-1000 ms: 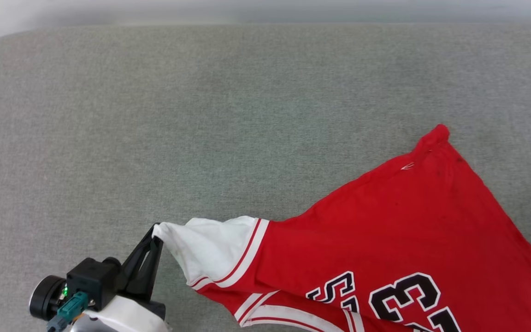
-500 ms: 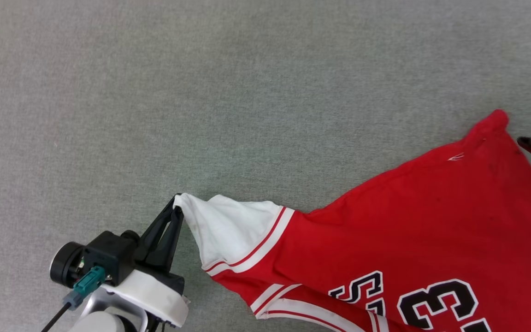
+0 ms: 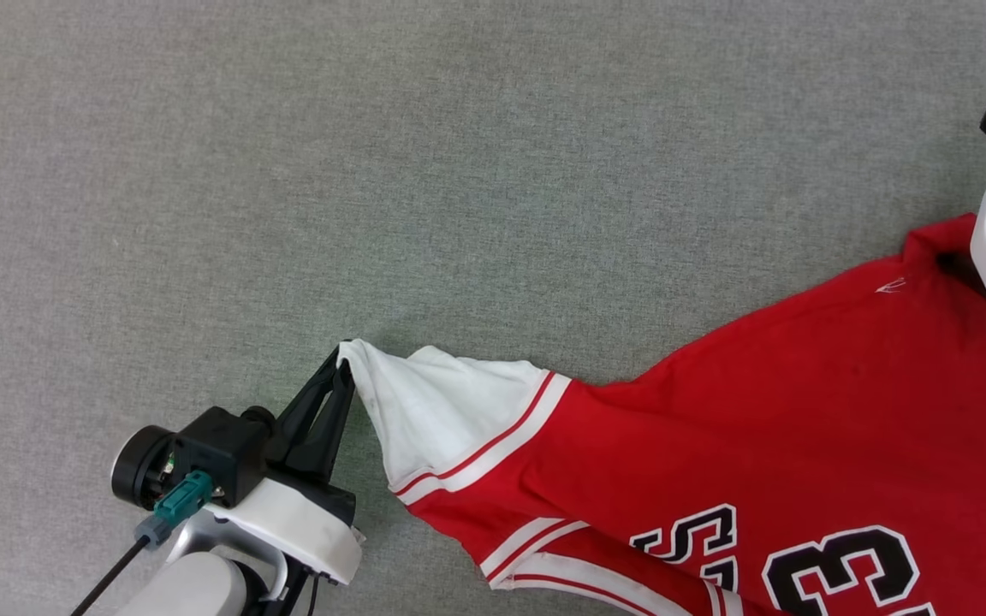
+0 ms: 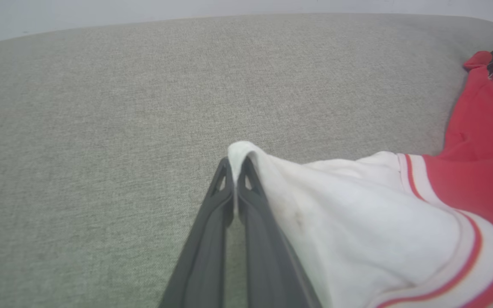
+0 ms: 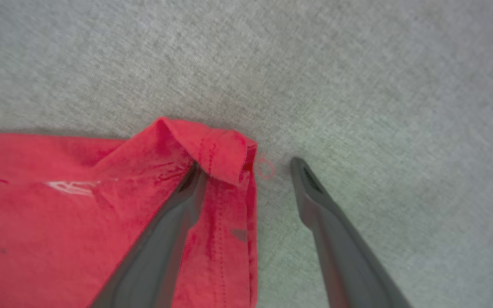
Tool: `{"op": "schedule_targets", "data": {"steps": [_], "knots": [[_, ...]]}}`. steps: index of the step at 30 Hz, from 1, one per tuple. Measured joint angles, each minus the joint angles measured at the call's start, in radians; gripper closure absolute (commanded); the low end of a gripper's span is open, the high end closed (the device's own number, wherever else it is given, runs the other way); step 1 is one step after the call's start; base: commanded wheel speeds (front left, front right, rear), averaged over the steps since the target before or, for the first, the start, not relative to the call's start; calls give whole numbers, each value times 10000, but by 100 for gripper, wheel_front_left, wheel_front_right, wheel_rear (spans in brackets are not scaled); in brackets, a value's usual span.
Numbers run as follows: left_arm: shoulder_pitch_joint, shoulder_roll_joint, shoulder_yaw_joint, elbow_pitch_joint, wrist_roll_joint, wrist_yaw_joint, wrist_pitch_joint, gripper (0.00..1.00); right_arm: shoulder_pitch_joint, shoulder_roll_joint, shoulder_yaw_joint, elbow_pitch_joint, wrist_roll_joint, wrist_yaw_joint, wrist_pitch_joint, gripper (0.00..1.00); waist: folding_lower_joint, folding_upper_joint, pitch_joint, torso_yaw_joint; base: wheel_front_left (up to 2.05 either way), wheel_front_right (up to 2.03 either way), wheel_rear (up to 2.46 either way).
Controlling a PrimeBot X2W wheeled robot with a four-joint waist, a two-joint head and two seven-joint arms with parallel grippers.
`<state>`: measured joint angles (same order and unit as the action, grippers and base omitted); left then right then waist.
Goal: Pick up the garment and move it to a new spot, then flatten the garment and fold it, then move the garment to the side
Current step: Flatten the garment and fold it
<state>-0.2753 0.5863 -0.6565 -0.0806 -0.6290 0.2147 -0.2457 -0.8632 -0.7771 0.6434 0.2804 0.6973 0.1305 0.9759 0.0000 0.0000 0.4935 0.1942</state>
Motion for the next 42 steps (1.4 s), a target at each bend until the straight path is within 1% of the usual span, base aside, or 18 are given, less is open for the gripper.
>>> {"op": "schedule_targets", "data": {"steps": [1,2,5,9,16,17,18,20,21,25,26,28,29,30,33,38,40,42], "knots": [[-3,6,8,54,0,-12,-6,100,-5,12,73,71,42,0,-205,60,0,0,-40,-28,0,0,0],[-4,25,31,84,0,-21,-8,100,-5,40,132,153,132,2,-378,100,0,0,-88,-62,0,0,0],[-7,98,88,153,2,-27,-31,100,-15,182,376,313,274,4,-855,100,1,0,-307,-181,0,0,0],[-11,201,217,196,-40,-25,-40,100,-17,174,646,397,562,4,-1695,100,1,0,-768,-344,0,0,0],[-428,819,518,151,21,-31,232,100,-187,96,639,81,959,4,-3476,100,1,0,-1685,-727,0,0,0],[-428,819,518,151,21,-31,232,100,-187,96,639,81,959,4,-3476,100,1,0,-1685,-727,0,0,0],[-705,1032,617,50,121,-4,405,100,-264,84,541,-4,995,4,-3962,100,1,0,-1920,-846,0,0,0],[-1105,1154,740,-79,211,8,593,100,-385,69,454,-25,1007,4,-4228,100,1,0,-2116,-986,0,0,0],[-1105,1154,740,-79,211,8,593,100,-385,69,454,-25,1007,4,-4228,100,1,0,-2116,-986,0,0,0],[-2278,1175,757,-132,479,-142,995,100,-684,144,86,2,905,4,-4817,100,0,0,-2377,-1267,0,0,0],[-2991,1039,759,-71,562,-299,1198,100,-910,253,-257,86,715,6,-5177,100,0,0,-2466,-1367,0,0,0],[-3359,976,757,-12,635,-372,1296,100,-1039,326,-428,136,598,4,-5377,100,0,0,-2491,-1409,0,0,0],[-4138,892,832,245,648,-564,1434,100,-1305,468,-671,196,278,8,-5613,100,0,0,-2494,-1492,0,0,0],[-4138,892,832,245,648,-564,1434,100,-1305,468,-671,196,278,8,-5613,100,0,0,-2494,-1492,0,0,0],[-5435,732,972,765,683,-915,1655,100,-1742,769,-1089,372,-209,6,-5889,100,0,0,-2380,-1568,0,0,0],[-7607,378,1003,1820,899,-1503,1942,100,-2846,1338,-1643,734,-917,6,-5956,100,0,0,-1995,-1682,0,0,0],[-8490,293,943,2266,1085,-1732,2038,100,-3394,1670,-1929,951,-1126,6,-5963,100,1,0,-1788,-1730,0,0,0],[-9328,79,922,2721,1151,-1977,2094,100,-4033,1881,-2117,1137,-1400,6,-5962,100,0,0,-1556,-1773,0,0,0]]}}
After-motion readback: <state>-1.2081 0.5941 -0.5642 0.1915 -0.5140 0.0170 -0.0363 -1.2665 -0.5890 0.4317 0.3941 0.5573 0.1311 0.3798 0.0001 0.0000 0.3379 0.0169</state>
